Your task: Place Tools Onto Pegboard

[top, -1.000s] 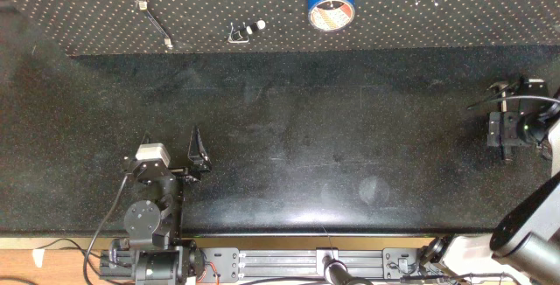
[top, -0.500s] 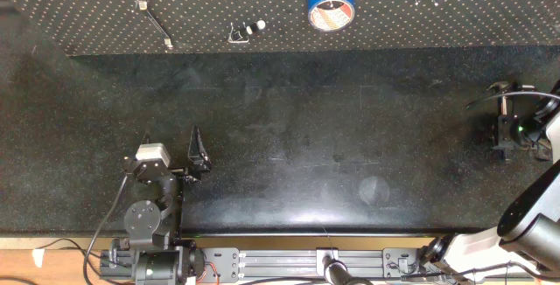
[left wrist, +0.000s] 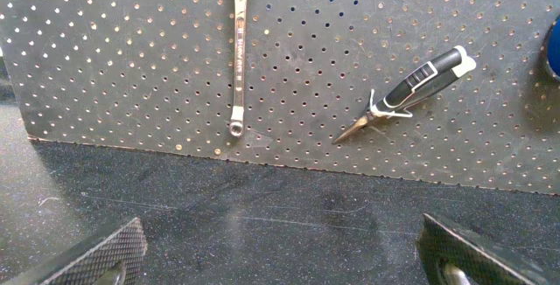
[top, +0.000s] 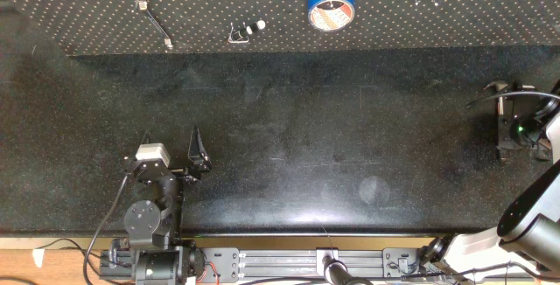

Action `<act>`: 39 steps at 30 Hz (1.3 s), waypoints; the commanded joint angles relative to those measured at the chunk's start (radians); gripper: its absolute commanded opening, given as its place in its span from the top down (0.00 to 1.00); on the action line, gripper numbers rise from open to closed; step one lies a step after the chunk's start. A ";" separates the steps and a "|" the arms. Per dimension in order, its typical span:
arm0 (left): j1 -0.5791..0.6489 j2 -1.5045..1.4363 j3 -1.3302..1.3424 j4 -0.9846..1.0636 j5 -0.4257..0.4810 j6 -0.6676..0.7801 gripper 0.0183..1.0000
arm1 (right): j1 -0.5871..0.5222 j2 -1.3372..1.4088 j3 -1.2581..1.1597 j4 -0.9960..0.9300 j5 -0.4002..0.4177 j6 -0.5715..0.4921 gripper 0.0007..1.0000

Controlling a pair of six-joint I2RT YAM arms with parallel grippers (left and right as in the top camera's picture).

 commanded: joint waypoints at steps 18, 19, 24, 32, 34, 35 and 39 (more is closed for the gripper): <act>-0.003 -0.005 -0.022 -0.009 0.003 0.013 0.00 | 0.005 -0.432 0.023 -0.035 -0.519 0.155 0.93; -0.003 -0.005 -0.022 -0.009 0.002 0.013 0.00 | 0.035 -0.508 0.023 0.002 -0.533 0.214 0.93; -0.003 -0.005 -0.022 -0.009 0.002 0.013 0.00 | 0.214 -0.629 0.023 0.211 -0.528 0.380 0.93; -0.003 -0.005 -0.022 -0.009 0.003 0.013 0.00 | 0.475 -0.506 0.023 0.354 -0.449 0.417 0.93; -0.003 -0.005 -0.022 -0.009 0.003 0.013 0.00 | 0.492 -0.462 0.023 0.357 -0.375 0.468 0.93; -0.003 -0.005 -0.022 -0.009 0.002 0.013 0.01 | 0.493 -0.452 0.023 0.360 -0.375 0.467 0.93; -0.003 -0.005 -0.022 -0.009 0.002 0.013 0.00 | 0.495 -0.387 0.023 0.365 -0.374 0.467 0.93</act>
